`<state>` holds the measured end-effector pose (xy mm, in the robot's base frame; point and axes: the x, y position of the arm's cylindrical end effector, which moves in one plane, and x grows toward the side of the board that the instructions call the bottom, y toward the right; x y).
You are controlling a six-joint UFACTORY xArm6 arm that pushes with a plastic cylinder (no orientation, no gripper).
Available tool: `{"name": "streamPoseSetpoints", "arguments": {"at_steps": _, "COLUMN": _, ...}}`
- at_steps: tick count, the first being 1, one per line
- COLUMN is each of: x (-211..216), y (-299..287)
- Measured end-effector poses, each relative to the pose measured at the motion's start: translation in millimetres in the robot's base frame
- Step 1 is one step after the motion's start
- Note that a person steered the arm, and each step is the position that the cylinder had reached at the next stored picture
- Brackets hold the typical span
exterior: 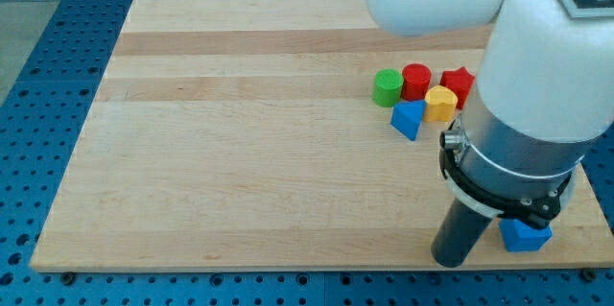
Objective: Move your arm to the bottom right
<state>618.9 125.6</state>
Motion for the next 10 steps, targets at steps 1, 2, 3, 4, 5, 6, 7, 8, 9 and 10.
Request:
{"name": "streamPoseSetpoints", "arguments": {"at_steps": 1, "x": -14.0, "y": 1.1}}
{"name": "streamPoseSetpoints", "arguments": {"at_steps": 2, "x": -59.4, "y": 1.1}}
{"name": "streamPoseSetpoints", "arguments": {"at_steps": 3, "x": -127.2, "y": 12.0}}
{"name": "streamPoseSetpoints", "arguments": {"at_steps": 4, "x": -153.8, "y": 51.8}}
{"name": "streamPoseSetpoints", "arguments": {"at_steps": 5, "x": -155.7, "y": 74.9}}
{"name": "streamPoseSetpoints", "arguments": {"at_steps": 6, "x": -176.8, "y": 122.3}}
{"name": "streamPoseSetpoints", "arguments": {"at_steps": 7, "x": -149.0, "y": 164.9}}
{"name": "streamPoseSetpoints", "arguments": {"at_steps": 8, "x": -79.3, "y": 182.6}}
{"name": "streamPoseSetpoints", "arguments": {"at_steps": 9, "x": -3.3, "y": 179.8}}
{"name": "streamPoseSetpoints", "arguments": {"at_steps": 10, "x": -0.7, "y": 171.5}}
